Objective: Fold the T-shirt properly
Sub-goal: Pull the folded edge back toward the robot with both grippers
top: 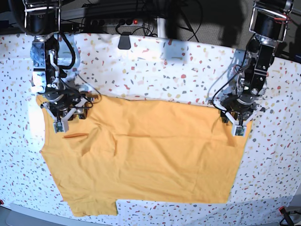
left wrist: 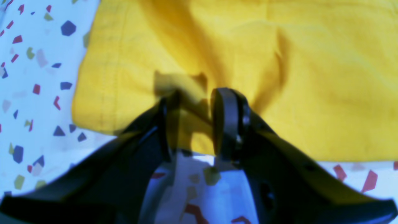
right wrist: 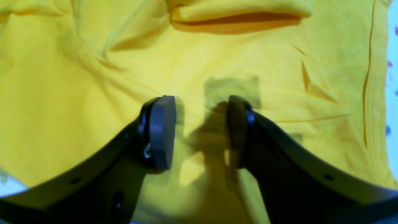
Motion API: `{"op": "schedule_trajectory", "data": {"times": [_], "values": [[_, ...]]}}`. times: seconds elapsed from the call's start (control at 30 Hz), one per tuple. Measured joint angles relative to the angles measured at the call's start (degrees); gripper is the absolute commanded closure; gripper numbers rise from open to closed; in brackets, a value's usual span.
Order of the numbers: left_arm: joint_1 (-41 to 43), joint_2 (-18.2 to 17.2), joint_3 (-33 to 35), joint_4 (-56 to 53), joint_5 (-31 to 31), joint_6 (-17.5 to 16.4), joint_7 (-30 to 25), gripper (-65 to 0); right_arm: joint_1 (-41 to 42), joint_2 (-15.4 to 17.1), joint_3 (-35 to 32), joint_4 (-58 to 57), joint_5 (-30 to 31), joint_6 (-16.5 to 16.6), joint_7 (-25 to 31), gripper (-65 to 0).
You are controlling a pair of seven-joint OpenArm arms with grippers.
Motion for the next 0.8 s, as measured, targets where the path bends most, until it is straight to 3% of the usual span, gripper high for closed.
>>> {"op": "schedule_trajectory", "data": {"times": [0.23,0.47,0.8], "values": [[3.19,-0.07,-0.07,1.88,0.24,0.68,-1.90,-18.9,-4.92,0.90,6.75,3.04,0.44,4.90,-0.74,-28.2],[9.70,-0.04,-0.09,9.20,1.75,3.54,-0.87,-18.9,-7.56,3.93,6.69,3.96,1.92,5.73,-0.98,-28.2],[17.33,-0.04,-0.04,16.85,3.10,6.01,0.70,-18.9,-15.74,4.76,7.13,10.82,2.25,5.53,-0.85,-28.2]]}}
